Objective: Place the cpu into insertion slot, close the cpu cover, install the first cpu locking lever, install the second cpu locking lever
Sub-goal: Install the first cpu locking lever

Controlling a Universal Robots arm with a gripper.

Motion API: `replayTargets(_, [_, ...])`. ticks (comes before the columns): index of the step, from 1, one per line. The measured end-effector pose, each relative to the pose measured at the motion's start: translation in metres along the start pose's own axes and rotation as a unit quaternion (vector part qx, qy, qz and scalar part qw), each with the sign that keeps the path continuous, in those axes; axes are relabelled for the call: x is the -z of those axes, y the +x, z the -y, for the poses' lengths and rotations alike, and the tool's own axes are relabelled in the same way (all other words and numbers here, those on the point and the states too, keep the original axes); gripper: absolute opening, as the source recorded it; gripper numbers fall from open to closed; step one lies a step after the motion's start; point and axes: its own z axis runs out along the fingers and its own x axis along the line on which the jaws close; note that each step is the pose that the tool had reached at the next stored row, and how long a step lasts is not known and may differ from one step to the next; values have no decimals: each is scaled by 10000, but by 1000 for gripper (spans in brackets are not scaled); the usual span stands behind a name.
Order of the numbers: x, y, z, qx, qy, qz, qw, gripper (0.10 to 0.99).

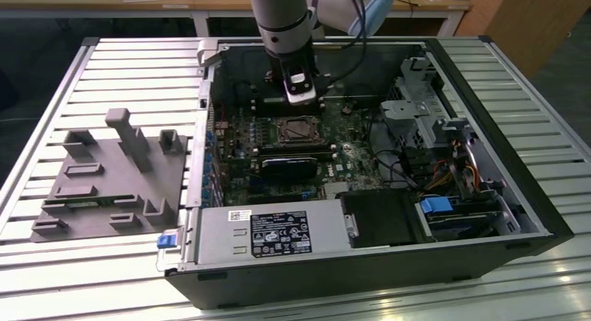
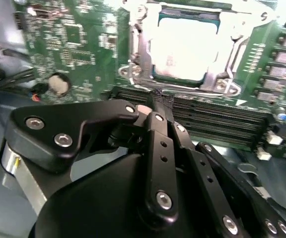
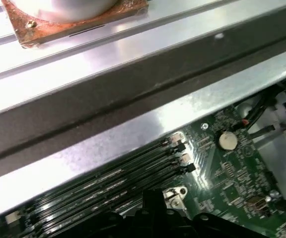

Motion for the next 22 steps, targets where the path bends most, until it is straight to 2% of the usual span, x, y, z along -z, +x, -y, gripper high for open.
replayTargets(1, [-2, -2, -1, -5, 33, -41, 10000, 106])
replayTargets(3, [-4, -5, -1, -4, 90, -74, 9999, 106])
replayTargets(8, [-3, -20, 31, 3, 180, -91, 9998, 106])
replayTargets(17, [19, -97, 179, 15, 286, -88, 9996, 106])
replayTargets(19, [19, -105, 193, 19, 341, -104, 9994, 106])
replayTargets(22, [19, -109, 201, 23, 447, -153, 9989, 106])
